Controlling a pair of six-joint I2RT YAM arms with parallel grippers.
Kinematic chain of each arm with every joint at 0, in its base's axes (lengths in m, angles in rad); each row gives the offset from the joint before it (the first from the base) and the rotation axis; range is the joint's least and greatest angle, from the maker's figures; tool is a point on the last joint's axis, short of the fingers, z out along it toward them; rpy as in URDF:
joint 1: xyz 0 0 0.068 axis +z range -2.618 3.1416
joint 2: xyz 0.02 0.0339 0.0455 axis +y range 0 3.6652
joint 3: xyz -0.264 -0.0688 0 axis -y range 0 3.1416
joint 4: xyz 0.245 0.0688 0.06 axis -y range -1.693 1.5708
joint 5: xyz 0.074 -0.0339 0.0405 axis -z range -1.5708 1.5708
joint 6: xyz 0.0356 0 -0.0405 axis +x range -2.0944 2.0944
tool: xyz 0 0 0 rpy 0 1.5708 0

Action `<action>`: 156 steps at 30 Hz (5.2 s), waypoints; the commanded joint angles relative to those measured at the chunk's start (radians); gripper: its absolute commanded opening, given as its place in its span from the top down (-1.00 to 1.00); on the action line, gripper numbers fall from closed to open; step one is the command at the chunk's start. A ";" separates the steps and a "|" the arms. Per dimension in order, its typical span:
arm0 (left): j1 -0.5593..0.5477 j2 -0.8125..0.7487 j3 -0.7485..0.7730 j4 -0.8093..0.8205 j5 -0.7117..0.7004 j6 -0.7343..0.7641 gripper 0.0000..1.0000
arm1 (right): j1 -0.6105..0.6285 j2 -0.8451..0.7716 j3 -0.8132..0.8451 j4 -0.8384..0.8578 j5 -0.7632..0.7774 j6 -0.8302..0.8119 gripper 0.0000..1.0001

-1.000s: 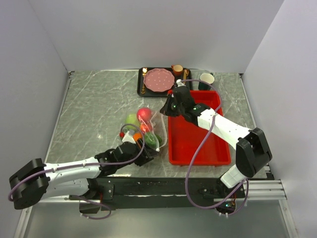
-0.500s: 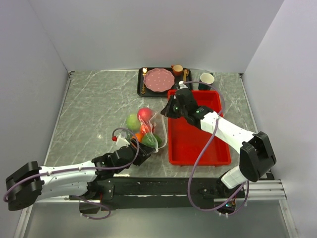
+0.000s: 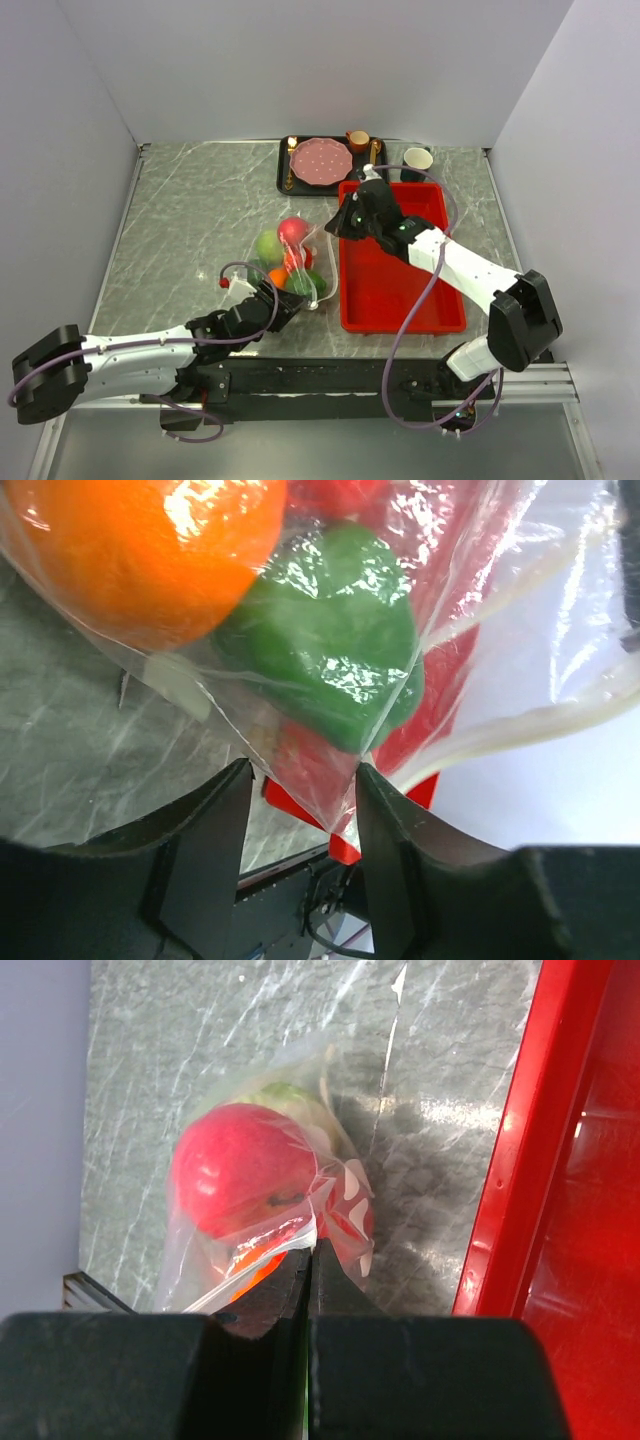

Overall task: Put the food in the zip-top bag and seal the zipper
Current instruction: Zip the zipper food storage bag at the center of the board.

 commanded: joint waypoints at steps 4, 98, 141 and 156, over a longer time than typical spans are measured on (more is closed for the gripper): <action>-0.004 0.010 0.007 0.025 -0.049 -0.031 0.17 | -0.008 -0.081 -0.018 0.045 -0.019 0.017 1.00; 0.071 -0.099 0.140 -0.139 -0.067 0.103 0.99 | 0.348 -0.180 -0.311 0.214 -0.048 0.336 0.10; 0.076 -0.188 0.069 -0.231 -0.032 0.055 0.99 | 0.277 -0.232 -0.302 0.239 0.009 0.287 0.88; 0.079 -0.164 0.065 -0.145 -0.023 0.067 0.79 | 0.262 -0.215 -0.349 0.332 -0.101 0.350 0.91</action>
